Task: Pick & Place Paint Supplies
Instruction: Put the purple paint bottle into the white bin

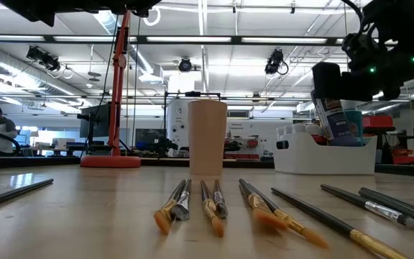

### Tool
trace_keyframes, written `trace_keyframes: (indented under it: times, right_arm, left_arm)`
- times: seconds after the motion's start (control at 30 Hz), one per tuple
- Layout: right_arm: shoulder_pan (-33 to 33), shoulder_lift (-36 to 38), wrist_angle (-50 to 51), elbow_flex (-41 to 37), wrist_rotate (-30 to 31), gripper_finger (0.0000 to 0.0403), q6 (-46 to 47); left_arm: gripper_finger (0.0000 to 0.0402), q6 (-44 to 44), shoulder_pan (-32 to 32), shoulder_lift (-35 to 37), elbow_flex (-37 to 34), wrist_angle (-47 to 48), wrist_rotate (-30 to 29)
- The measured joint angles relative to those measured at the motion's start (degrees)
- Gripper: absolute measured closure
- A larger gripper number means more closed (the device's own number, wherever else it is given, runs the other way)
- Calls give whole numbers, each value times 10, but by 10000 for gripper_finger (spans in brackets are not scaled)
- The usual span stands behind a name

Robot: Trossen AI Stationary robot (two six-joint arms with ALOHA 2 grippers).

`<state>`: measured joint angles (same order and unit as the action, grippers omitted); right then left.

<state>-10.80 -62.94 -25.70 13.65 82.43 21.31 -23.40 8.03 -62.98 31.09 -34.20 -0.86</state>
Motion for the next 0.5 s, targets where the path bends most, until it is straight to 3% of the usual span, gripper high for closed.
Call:
trace_keyframes:
  times: [0.2,0.5]
  right_arm:
    - [28,-9,9,0,-14,198,39]
    - [41,-87,9,0,-10,198,98]
  left_arm:
    - [230,-15,0,0,0,0,0]
    - [230,-32,0,0,0,0,0]
